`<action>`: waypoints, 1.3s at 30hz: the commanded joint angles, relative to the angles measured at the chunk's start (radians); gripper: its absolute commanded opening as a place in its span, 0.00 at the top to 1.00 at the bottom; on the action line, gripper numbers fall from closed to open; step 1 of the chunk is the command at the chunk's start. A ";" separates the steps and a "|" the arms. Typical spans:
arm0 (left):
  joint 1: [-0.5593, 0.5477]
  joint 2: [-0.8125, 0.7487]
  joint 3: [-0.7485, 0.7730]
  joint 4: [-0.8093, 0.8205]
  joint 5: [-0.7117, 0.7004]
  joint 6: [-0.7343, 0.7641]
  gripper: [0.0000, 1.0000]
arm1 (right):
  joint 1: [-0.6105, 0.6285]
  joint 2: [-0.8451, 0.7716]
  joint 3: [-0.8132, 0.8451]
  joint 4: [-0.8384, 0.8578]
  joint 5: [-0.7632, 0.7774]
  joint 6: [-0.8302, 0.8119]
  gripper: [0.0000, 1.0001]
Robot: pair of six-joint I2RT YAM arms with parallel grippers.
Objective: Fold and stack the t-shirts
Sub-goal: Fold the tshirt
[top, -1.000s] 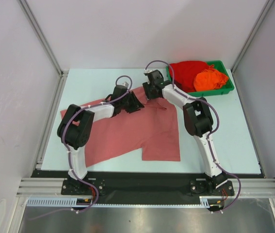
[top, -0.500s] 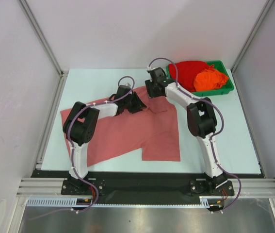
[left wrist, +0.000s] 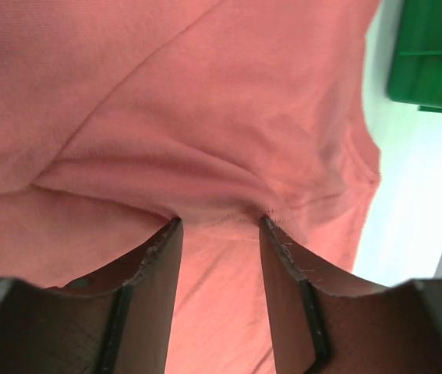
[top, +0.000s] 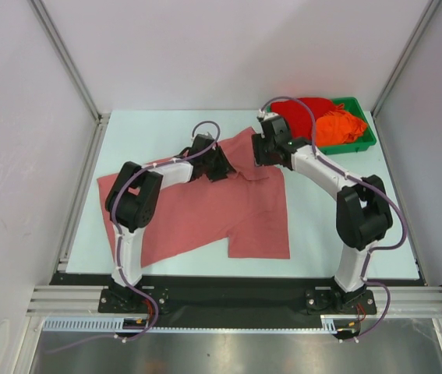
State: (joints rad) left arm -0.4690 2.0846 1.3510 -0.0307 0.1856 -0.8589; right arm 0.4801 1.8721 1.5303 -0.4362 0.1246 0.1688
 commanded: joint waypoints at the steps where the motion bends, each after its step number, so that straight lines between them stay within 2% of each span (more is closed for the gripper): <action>1: -0.008 0.029 0.048 -0.020 -0.018 0.032 0.52 | -0.002 -0.097 -0.107 0.034 -0.011 0.038 0.44; 5: -0.010 0.043 0.074 -0.028 -0.035 0.044 0.59 | -0.005 -0.142 -0.189 0.050 -0.003 0.047 0.44; 10: -0.016 0.048 0.109 -0.038 -0.035 0.058 0.79 | -0.003 -0.142 -0.223 0.051 0.003 0.051 0.44; 11: -0.017 0.046 0.114 -0.046 -0.035 0.061 0.86 | -0.003 -0.140 -0.225 0.051 0.004 0.051 0.44; 14: -0.022 0.035 0.129 -0.072 -0.040 0.075 0.93 | -0.005 -0.137 -0.222 0.056 0.003 0.051 0.44; 15: -0.026 0.023 0.132 -0.098 -0.046 0.083 1.00 | -0.005 -0.134 -0.220 0.056 0.001 0.052 0.44; 25: -0.031 -0.096 0.088 -0.184 -0.124 0.169 1.00 | -0.006 -0.117 -0.231 0.051 -0.005 0.067 0.44; 33: -0.030 -0.127 0.099 -0.224 -0.107 0.207 1.00 | -0.008 -0.103 -0.243 0.060 -0.006 0.067 0.44; 39: -0.025 -0.127 0.079 -0.270 -0.113 0.219 0.88 | -0.017 -0.088 -0.245 0.057 -0.005 0.064 0.44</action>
State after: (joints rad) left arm -0.4915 2.0041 1.4284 -0.2745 0.0811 -0.6704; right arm 0.4744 1.7786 1.2804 -0.4053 0.1181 0.2325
